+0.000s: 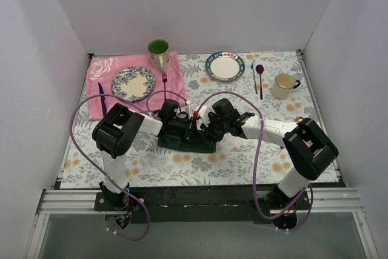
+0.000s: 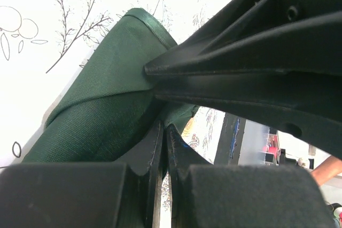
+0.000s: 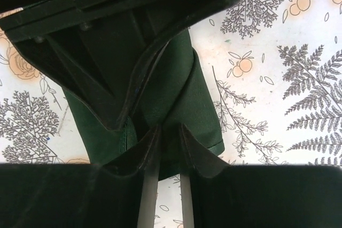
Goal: Fold the napkin into a case and place the utensils inside
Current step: Stuff the top corner of the smaller-rectangle-folded napkin into the folded napkin.
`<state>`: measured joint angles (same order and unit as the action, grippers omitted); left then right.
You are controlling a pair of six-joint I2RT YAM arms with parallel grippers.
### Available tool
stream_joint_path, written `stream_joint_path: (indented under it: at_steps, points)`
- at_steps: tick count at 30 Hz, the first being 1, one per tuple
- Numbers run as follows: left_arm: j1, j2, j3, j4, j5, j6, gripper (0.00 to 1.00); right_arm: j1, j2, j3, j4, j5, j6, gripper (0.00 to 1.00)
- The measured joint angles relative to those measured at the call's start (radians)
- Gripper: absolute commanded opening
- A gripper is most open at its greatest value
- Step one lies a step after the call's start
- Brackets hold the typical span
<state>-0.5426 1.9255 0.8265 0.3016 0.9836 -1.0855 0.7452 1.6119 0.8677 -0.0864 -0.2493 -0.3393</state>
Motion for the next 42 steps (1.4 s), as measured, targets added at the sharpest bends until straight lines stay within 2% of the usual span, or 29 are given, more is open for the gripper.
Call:
stream_joint_path:
  at_steps: [2, 3, 25, 42]
  points:
    - [0.000, 0.000, 0.000, 0.003, 0.000, -0.003, 0.00, 0.002, 0.000, 0.000, 0.000, 0.010, -0.005, 0.03]
    - [0.000, 0.000, 0.000, 0.006, 0.000, -0.005, 0.00, 0.002, 0.000, 0.000, 0.000, 0.013, -0.006, 0.01]
    - [0.018, 0.000, 0.000, -0.024, -0.008, -0.043, 0.00, 0.002, -0.066, 0.000, -0.008, 0.078, 0.001, 0.01]
    - [0.041, -0.004, 0.019, -0.068, -0.030, -0.197, 0.00, 0.002, -0.093, -0.060, 0.012, 0.087, -0.001, 0.01]
